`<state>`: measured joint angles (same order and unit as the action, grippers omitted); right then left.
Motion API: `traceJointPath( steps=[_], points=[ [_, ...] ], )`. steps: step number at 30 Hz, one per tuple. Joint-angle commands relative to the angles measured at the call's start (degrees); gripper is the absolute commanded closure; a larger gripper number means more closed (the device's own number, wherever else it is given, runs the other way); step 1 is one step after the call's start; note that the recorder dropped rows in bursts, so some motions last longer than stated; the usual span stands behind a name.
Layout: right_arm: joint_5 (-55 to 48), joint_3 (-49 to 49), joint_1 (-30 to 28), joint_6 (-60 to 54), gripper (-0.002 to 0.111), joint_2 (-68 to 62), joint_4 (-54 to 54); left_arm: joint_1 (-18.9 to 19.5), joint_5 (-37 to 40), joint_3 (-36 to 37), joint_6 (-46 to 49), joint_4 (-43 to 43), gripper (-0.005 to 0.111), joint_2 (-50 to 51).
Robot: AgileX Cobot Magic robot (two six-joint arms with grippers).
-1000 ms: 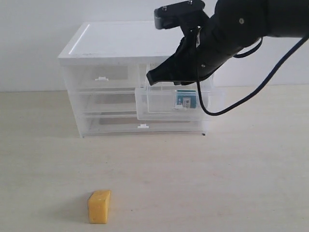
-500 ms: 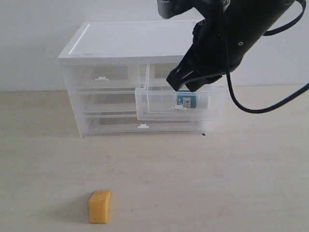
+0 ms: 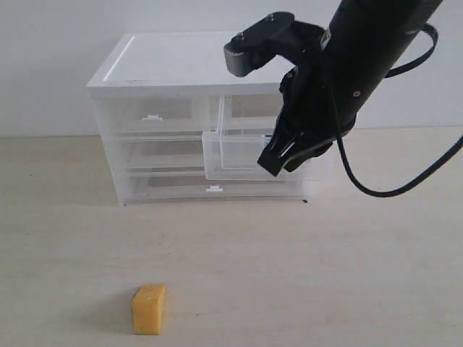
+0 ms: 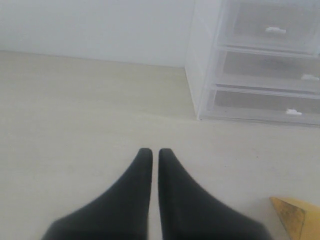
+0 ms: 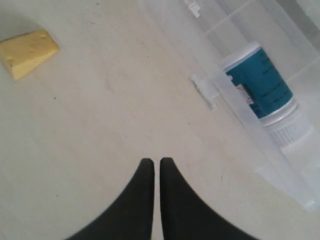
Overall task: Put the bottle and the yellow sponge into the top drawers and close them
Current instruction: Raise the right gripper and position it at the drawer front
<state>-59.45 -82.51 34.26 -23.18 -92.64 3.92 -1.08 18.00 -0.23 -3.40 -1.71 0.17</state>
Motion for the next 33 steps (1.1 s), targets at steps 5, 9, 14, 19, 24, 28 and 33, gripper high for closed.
traceJointPath(
  steps=[5,9,14,19,24,28,33],
  points=[
    [4.69,0.50,0.24,-1.16,0.107,-5.77,-3.92,-0.17,-0.18,0.23,0.02,0.05,0.103,-0.17],
    [9.05,0.50,0.24,2.62,0.107,-6.39,-7.18,-0.17,-0.18,0.23,0.02,0.05,0.103,-0.17],
    [12.15,0.50,0.24,10.58,0.107,-6.78,-16.10,-0.17,-0.18,0.23,0.02,0.05,0.103,-0.17],
    [14.69,0.50,0.24,19.28,0.107,-6.78,-23.99,-0.17,-0.18,0.23,0.02,0.05,0.103,-0.17],
    [17.31,0.50,0.24,24.73,0.107,-6.78,-28.73,-0.17,-0.18,0.23,0.02,0.05,0.103,-0.17],
    [17.66,0.50,0.24,29.59,0.107,-6.78,-33.82,-0.17,-0.18,0.23,0.02,0.05,0.103,-0.17],
    [17.66,0.50,0.24,30.86,0.107,-6.78,-33.88,-0.17,-0.18,0.23,0.02,0.05,0.103,-0.17]
  ],
)
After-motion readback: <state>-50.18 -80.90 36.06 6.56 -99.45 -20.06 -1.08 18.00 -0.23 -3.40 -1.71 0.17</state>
